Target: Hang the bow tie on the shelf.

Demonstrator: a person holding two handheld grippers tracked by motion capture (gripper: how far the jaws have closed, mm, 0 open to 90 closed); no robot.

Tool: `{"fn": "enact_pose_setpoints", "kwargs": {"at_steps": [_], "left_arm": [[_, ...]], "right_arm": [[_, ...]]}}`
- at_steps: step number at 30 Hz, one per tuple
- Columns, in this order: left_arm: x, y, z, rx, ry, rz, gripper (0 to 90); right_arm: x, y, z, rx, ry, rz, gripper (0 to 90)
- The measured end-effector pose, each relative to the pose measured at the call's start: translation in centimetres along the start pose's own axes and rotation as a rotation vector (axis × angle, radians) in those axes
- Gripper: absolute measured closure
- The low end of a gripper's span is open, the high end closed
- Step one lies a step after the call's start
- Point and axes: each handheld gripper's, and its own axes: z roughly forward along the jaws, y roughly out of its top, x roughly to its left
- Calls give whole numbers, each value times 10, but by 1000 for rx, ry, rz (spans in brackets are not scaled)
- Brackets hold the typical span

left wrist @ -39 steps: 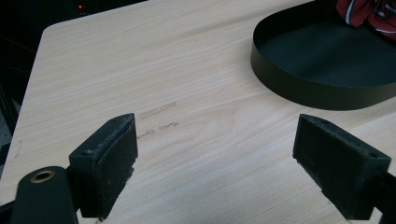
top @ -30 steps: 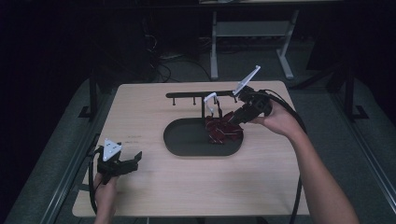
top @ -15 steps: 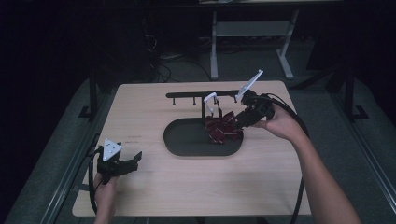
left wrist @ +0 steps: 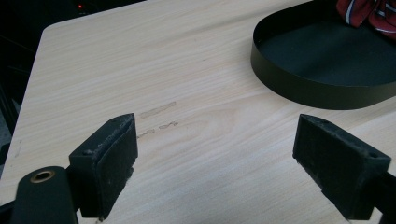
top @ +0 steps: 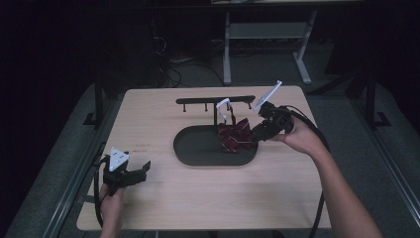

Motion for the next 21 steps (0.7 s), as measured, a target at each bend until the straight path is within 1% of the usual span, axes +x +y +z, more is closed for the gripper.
{"fn": "enact_pose_setpoints", "kwargs": {"at_steps": [13, 19, 21], "left_arm": [[1, 0, -1, 4, 2, -3, 135], [0, 0, 0, -1, 1, -1, 135], [0, 0, 0, -1, 1, -2, 135]], "right_arm": [[3, -13, 8, 4, 5, 5, 522], [5, -20, 9, -7, 8, 14, 522], [5, -22, 9, -4, 9, 11, 521]]}}
